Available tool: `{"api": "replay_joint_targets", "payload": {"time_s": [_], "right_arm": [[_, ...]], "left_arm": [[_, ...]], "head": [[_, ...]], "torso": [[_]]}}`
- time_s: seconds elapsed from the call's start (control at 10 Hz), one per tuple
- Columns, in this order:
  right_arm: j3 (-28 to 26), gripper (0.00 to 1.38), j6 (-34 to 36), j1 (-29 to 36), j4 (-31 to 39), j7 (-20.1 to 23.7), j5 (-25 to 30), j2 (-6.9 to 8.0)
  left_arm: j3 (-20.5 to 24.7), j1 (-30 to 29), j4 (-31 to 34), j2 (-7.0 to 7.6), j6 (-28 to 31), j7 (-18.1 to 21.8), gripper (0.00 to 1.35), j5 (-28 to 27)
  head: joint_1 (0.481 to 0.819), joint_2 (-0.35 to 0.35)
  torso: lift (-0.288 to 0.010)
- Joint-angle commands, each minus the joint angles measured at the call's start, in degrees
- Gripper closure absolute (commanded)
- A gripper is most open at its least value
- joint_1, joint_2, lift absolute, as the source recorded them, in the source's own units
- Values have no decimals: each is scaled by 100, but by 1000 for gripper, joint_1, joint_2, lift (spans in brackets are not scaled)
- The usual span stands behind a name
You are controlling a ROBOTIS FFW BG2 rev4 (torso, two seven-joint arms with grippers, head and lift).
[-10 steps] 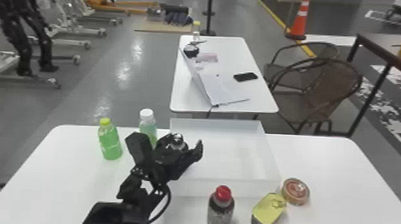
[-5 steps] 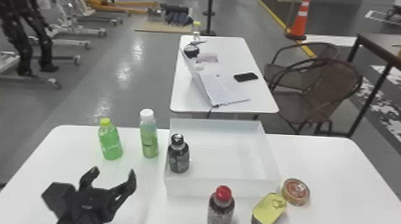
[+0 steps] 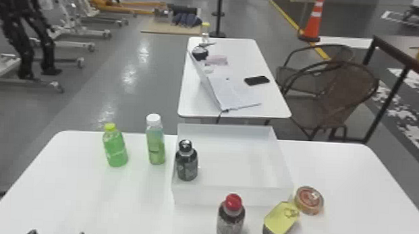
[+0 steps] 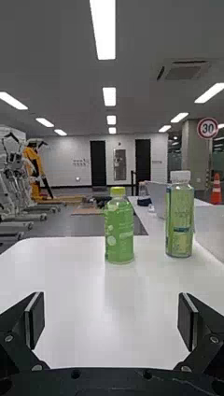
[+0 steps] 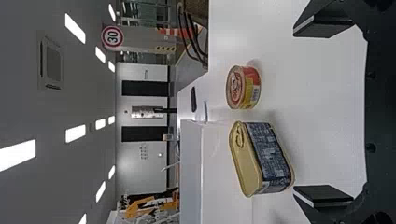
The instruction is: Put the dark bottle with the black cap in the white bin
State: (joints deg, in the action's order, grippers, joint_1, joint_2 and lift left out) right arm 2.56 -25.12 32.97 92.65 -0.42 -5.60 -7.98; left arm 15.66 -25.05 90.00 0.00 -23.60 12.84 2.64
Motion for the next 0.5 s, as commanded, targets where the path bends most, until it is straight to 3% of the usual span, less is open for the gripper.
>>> {"api": "replay_joint_targets", "payload": {"time_s": [0.0,0.4], "right_arm": [[-1,108,42,43,51,-11,6,-2],[-1,107,95,87,130,-38,15,-20]], "left_arm": [[51,-140,-413,-15,-522,17,209,43],[-28,-88,-694,-15,-760,-1,209,131]], "head": [[549,0],[549,0]], "torso": [[-100],[-100]]}}
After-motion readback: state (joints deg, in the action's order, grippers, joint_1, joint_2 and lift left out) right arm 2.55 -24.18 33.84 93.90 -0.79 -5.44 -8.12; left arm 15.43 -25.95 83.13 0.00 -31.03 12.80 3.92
